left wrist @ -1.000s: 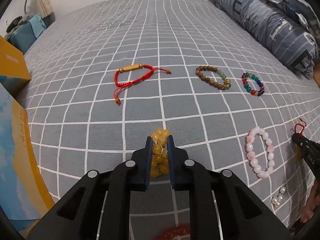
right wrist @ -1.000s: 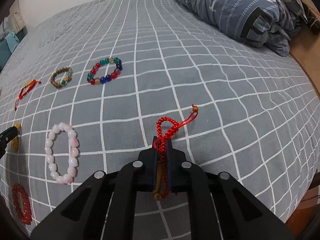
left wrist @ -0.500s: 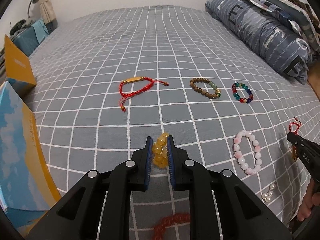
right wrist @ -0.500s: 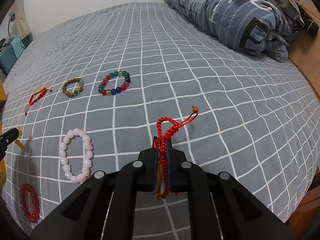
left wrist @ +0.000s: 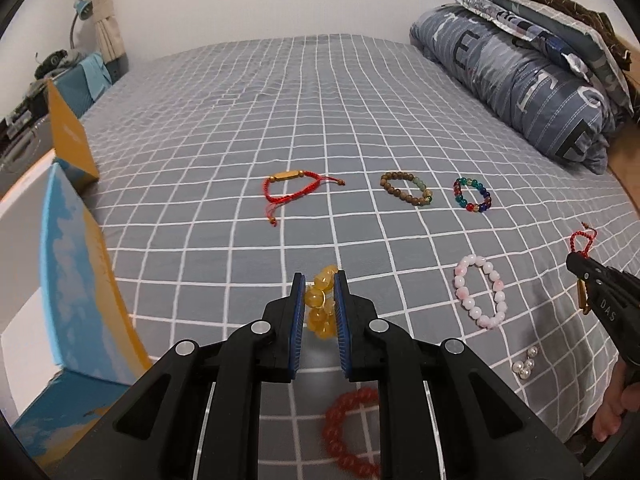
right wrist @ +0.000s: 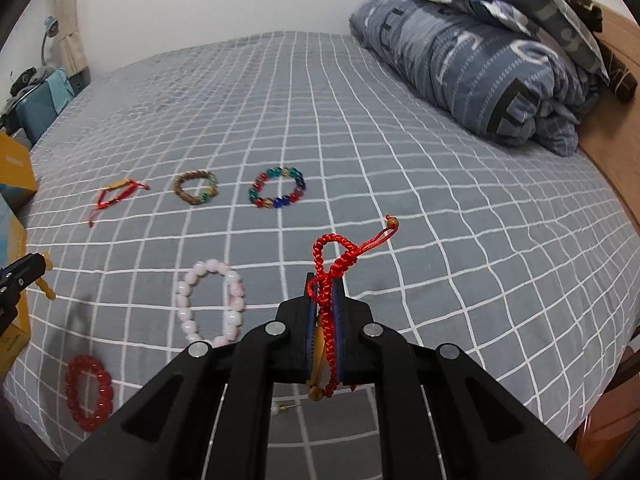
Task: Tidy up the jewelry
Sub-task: 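Carry both held bracelets over the white cardboard box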
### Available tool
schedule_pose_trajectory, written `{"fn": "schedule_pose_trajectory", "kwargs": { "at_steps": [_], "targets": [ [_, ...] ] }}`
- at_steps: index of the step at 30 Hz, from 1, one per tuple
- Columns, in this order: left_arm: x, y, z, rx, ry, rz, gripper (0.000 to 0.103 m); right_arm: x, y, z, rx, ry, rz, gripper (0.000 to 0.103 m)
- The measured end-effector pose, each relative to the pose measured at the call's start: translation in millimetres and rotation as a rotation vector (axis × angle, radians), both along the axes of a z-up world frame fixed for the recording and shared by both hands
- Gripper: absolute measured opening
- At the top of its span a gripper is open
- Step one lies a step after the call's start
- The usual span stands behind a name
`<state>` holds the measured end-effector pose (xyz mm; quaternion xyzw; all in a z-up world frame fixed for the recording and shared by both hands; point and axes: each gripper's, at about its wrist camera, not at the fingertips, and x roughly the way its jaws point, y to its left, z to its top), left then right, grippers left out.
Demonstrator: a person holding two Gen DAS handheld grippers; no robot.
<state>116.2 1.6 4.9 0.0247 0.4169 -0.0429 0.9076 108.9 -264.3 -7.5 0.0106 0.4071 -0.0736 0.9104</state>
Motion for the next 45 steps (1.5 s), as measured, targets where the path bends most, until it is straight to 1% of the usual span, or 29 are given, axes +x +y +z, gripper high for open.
{"fn": "schedule_pose_trajectory", "kwargs": {
  "at_steps": [9, 19, 30, 36, 45],
  "targets": [
    [-24.5, 16.7, 25.6, -0.001, -0.034, 0.012, 0.014, -18.4, 25.2, 29.0, -0.007, -0.046, 0.028, 0.007],
    [-57.9, 56.3, 59.9, -0.021, -0.083, 0.064, 0.014, -39.8, 69.7, 57.8, 0.002, -0.085, 0.088, 0.007],
    [-97.2, 111.6, 90.4, -0.008, -0.126, 0.158, 0.014, -39.8, 141.8, 84.3, -0.003, -0.115, 0.194, 0.007],
    [-108.4, 141.9, 96.4, -0.008, -0.138, 0.214, 0.014, -35.5, 184.0, 91.4, 0.012, -0.126, 0.258, 0.007],
    [-126.2, 197.7, 100.3, 0.001, -0.154, 0.342, 0.014, -34.3, 256.6, 102.9, 0.019, -0.149, 0.385, 0.007]
  ]
}}
